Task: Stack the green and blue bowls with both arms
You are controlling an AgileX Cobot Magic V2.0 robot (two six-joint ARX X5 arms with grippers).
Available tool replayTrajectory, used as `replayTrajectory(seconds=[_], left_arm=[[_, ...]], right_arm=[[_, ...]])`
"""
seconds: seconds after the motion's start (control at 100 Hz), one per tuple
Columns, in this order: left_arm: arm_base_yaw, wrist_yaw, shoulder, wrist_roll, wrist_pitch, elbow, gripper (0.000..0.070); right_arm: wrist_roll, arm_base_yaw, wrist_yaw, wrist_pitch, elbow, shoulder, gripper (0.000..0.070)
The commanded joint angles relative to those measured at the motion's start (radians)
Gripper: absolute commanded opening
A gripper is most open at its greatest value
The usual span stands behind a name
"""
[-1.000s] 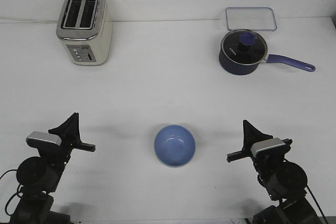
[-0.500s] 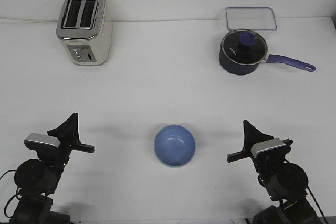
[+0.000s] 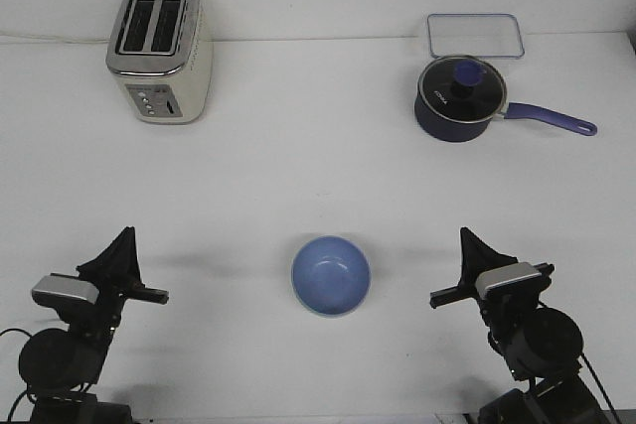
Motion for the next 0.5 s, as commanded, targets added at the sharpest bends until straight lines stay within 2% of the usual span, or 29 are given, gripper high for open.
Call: replayTrajectory(seconds=[0.0,0.29,0.49], left_arm=[[0.023,0.005,-0.047,-0.011,0.003,-0.063,0.0014],[0.074,0.014,-0.276,-0.011,-0.024,-0.246,0.0014],[0.07,0.014,-0.274,-0.021,-0.024,-0.282,0.0014]], right_arm=[[-0.006,0.005,0.001,0.01,0.003,-0.001,0.0],[-0.006,0.005,0.001,0.01,0.003,-0.001,0.0],[-0.006,0.005,0.001,0.013,0.003,-0.001,0.0]])
